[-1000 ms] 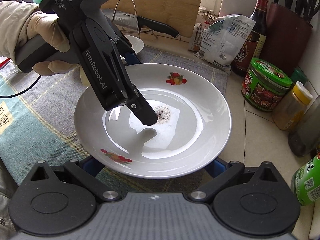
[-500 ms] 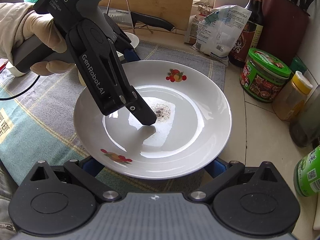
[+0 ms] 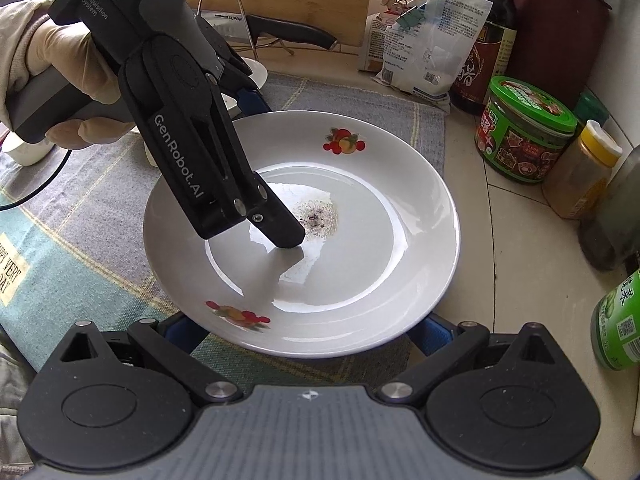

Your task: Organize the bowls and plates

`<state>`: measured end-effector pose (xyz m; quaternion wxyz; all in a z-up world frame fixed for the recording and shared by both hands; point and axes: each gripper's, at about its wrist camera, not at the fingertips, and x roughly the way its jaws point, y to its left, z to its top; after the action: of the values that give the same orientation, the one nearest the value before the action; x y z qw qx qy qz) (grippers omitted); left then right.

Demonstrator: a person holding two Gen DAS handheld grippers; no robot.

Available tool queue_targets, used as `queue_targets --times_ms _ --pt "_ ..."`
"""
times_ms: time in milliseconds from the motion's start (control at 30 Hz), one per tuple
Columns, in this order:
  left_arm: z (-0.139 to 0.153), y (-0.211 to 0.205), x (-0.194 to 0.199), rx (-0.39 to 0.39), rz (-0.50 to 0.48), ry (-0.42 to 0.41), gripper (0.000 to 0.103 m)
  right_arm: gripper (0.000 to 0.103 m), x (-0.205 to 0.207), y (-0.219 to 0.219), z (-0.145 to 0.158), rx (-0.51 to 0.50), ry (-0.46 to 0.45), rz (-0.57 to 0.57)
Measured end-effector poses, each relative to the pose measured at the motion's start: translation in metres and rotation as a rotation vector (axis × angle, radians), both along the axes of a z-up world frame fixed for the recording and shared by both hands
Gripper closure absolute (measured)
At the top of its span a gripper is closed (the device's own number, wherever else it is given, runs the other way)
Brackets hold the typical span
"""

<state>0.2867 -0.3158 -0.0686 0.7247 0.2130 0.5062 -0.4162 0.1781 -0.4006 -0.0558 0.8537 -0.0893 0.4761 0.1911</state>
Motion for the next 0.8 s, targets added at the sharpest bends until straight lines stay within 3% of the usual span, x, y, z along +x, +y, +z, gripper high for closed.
queue_targets --times_ms 800 --pt "0.014 0.008 -0.007 0.044 0.007 0.039 0.003 0.000 -0.002 -0.001 0.005 0.026 0.015 -0.037"
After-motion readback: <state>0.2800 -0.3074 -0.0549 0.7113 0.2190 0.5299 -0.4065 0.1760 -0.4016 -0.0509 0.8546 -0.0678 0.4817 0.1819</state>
